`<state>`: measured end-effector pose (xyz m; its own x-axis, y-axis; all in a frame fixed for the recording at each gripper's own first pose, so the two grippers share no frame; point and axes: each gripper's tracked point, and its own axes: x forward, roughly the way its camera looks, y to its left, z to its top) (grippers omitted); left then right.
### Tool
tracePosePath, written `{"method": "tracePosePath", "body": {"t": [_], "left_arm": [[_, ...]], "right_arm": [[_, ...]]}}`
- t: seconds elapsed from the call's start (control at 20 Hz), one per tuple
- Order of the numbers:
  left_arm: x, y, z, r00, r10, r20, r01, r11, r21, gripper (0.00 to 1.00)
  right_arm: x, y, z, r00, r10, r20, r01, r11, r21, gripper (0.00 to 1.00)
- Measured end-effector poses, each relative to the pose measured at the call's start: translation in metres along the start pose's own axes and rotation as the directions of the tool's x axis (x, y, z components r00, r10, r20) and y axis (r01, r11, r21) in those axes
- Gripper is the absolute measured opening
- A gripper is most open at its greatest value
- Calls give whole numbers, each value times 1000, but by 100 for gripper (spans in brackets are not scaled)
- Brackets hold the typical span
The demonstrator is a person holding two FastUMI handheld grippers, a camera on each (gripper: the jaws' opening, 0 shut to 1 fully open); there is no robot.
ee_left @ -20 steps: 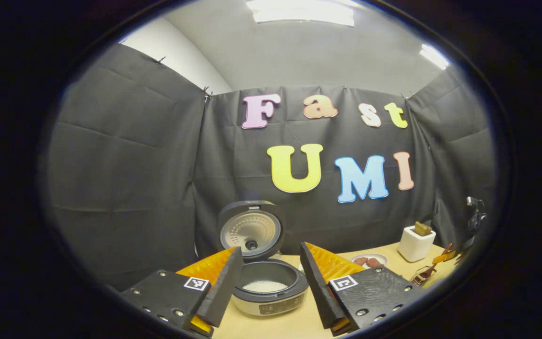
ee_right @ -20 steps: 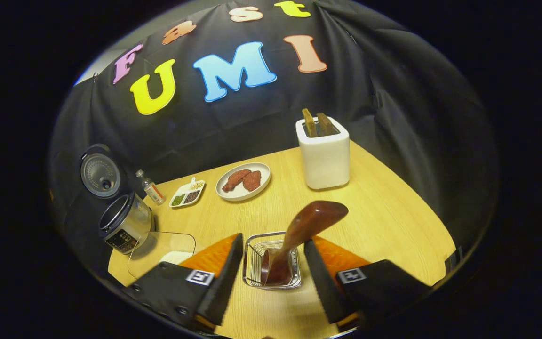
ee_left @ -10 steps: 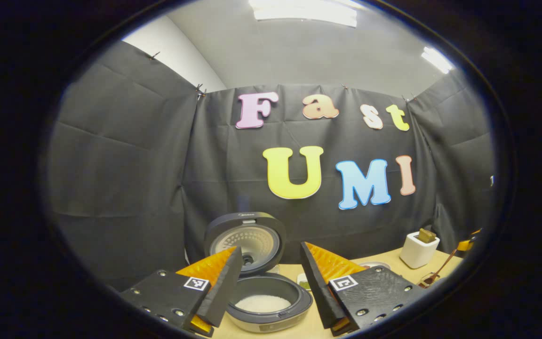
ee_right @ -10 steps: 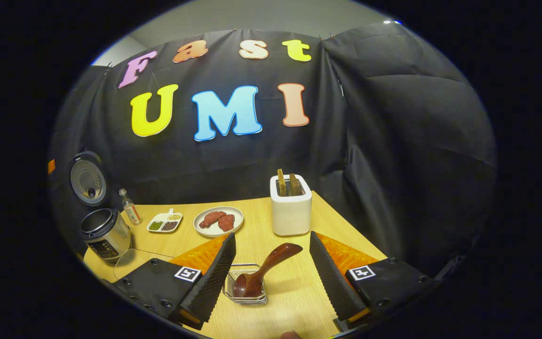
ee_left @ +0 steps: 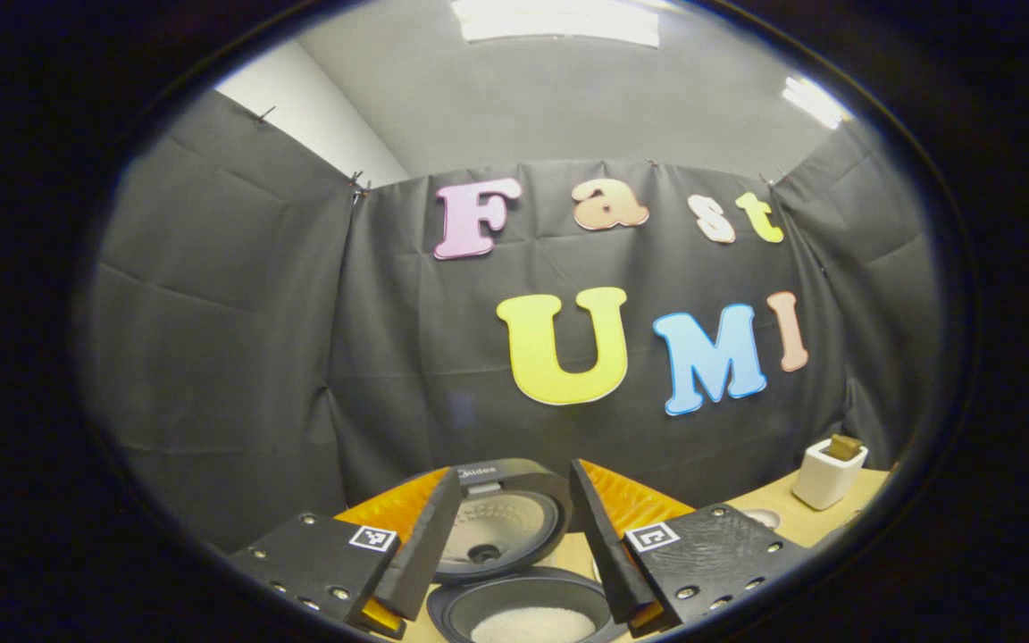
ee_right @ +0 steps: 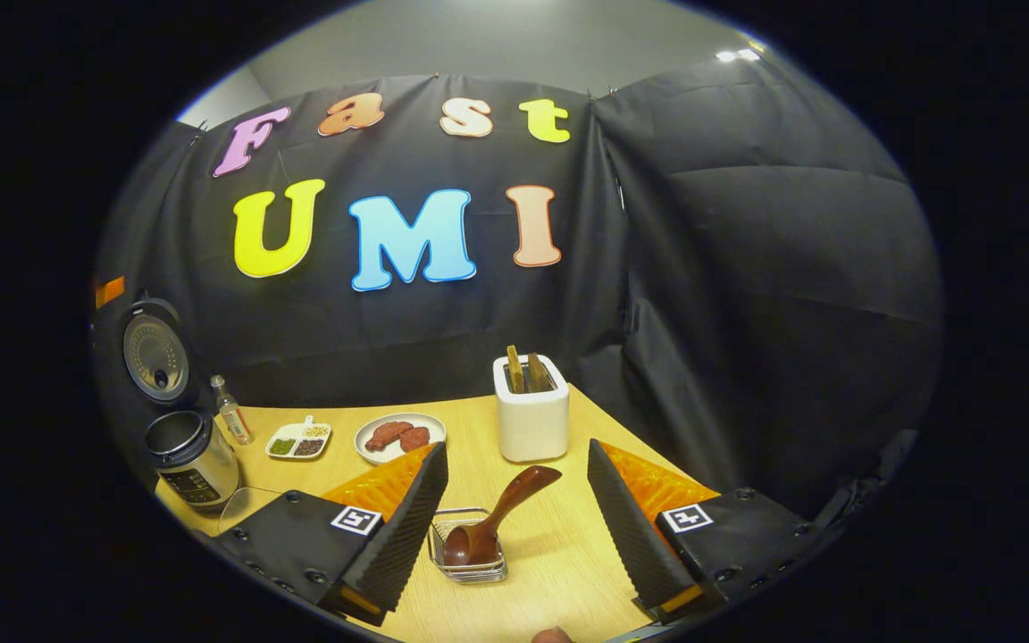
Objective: Close the left gripper, press the button to open the rice cooker; take a wooden spoon from the chopstick holder with the right hand, scoop a spoonful of rice and pour it into the rice cooker, then put the wooden spoon back into the chopstick holder.
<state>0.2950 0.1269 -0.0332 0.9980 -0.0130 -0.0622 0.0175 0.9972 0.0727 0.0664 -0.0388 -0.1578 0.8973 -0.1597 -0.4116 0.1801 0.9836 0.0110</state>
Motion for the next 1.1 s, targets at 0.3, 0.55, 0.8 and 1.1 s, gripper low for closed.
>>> {"method": "tracePosePath", "body": {"t": [0.3,0.55,0.8,1.1], "left_arm": [[62,25,-3,1000,27,-6,-27,1000,-6,77],[108,55,-16,995,99,-24,-100,994,-53,75],[130,59,-48,989,109,-98,-114,992,-48,75],[119,55,-60,986,113,-126,-117,993,-31,80]], "right_arm": [[-10,7,-3,1000,-27,5,27,1000,-14,98],[-16,16,-6,999,-33,-8,32,998,-49,98],[-19,12,-3,999,-40,-5,39,997,-70,98],[-18,13,3,1000,-22,11,23,997,-79,98]]}}
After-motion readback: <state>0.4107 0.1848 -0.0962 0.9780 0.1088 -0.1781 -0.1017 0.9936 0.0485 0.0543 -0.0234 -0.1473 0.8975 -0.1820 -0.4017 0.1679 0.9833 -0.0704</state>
